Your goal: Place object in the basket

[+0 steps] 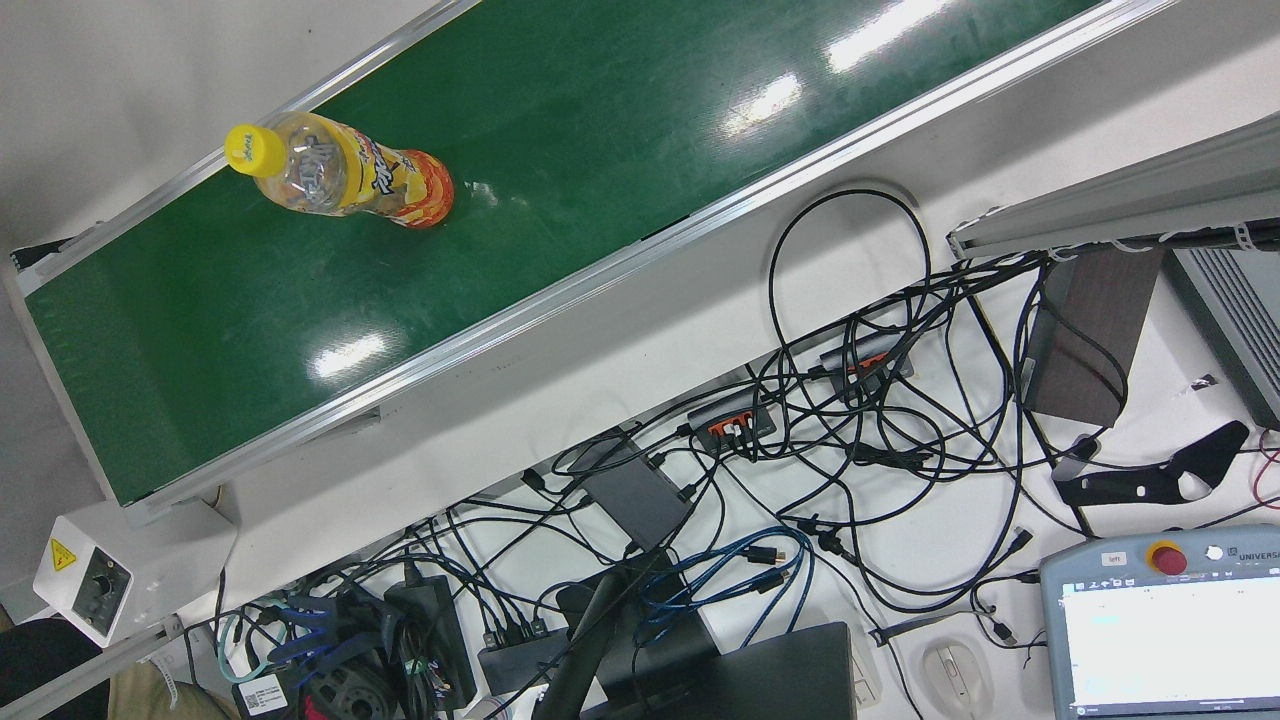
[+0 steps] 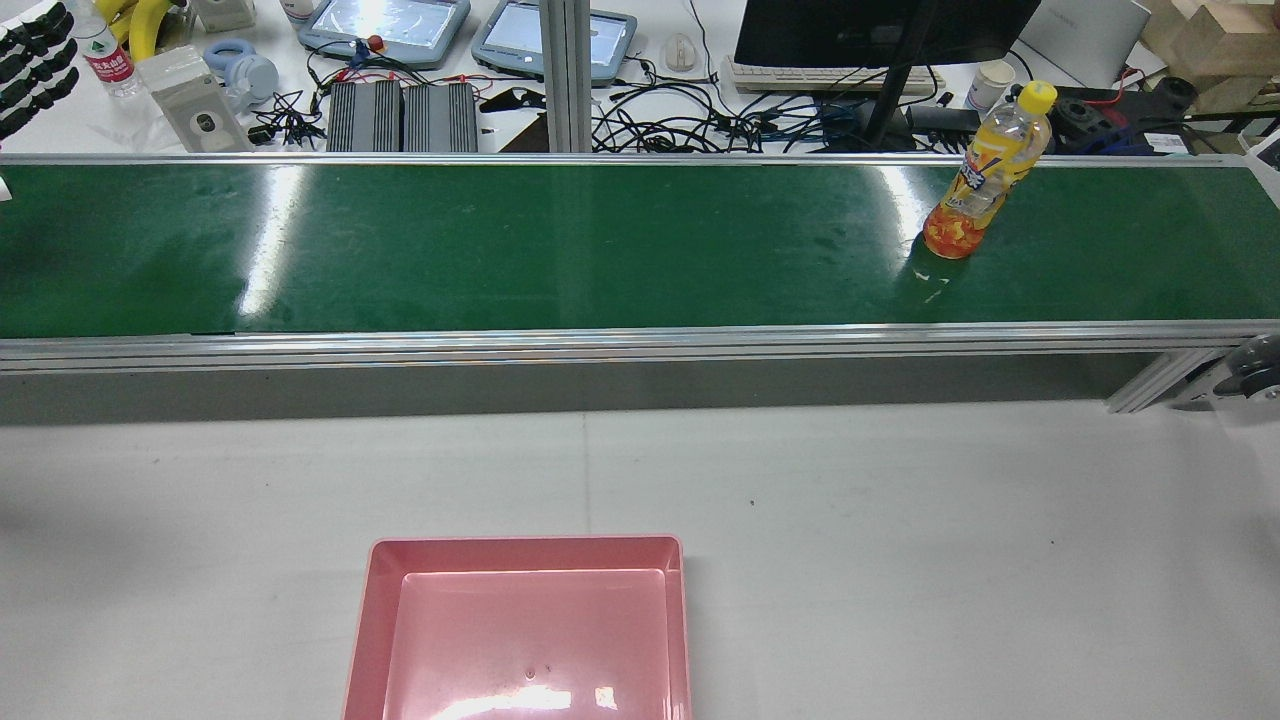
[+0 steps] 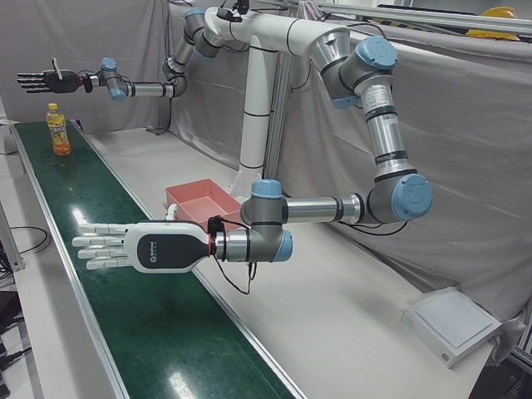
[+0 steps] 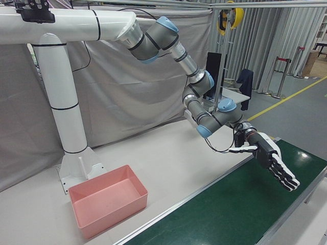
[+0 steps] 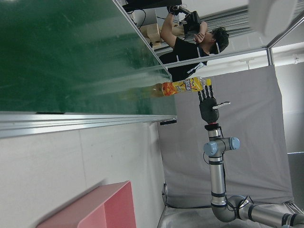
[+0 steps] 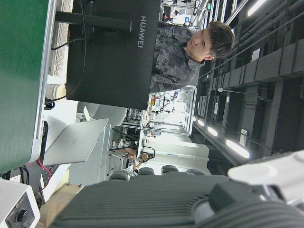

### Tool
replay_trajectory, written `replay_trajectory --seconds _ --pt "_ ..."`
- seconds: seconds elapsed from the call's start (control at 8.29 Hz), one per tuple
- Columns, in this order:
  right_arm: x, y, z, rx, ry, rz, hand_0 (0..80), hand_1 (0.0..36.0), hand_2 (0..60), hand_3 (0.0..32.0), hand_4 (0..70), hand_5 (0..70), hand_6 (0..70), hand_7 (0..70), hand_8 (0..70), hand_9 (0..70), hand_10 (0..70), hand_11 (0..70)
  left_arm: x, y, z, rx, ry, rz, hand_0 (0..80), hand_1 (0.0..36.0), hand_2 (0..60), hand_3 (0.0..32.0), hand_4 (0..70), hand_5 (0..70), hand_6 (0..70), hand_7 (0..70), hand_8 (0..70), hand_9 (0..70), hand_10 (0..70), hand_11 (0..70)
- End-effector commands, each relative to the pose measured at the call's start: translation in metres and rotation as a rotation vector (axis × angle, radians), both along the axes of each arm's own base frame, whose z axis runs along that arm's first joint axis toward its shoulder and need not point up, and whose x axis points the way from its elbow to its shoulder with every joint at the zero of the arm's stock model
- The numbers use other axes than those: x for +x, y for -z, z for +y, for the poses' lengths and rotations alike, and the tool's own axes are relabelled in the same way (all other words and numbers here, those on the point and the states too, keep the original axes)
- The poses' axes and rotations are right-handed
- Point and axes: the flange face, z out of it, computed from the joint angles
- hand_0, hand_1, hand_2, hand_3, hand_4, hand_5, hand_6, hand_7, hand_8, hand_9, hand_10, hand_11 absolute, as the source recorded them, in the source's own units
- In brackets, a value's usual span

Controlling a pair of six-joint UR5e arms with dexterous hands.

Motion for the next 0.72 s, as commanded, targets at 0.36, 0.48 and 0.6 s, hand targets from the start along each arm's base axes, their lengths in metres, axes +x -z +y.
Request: replay_trajectory --seconds 0.36,0.48,0.6 --pt "0.0 -0.0006 0.0 0.0 0.0 -0.001 0.0 0.0 0.0 0.0 0.0 0.0 0.0 0.0 0.0 0.0 0.0 0.0 0.0005 0.0023 -0.0007 0.004 -0.002 0.001 67.7 8.4 0.0 0.0 7.5 2.2 0.0 0.0 0.0 0.0 0.0 0.0" --pt "0.0 -0.0001 0.0001 0.0 0.0 0.0 0.0 0.0 0.0 0.0 0.0 0.0 0.0 0.0 0.0 0.0 0.0 0.0 0.0004 0.0021 -0.0006 0.002 -0.002 0.0 68.1 8.5 0.0 0.0 7.5 2.2 0.0 0.0 0.0 0.0 0.0 0.0" --pt "0.0 -0.0001 0.0001 0.0 0.0 0.0 0.0 0.0 0.0 0.0 0.0 0.0 0.0 0.0 0.0 0.0 0.0 0.0 -0.0005 0.0023 -0.0008 0.004 0.0 0.001 67.9 8.5 0.0 0.0 7.6 2.1 0.0 0.0 0.0 0.0 0.0 0.0"
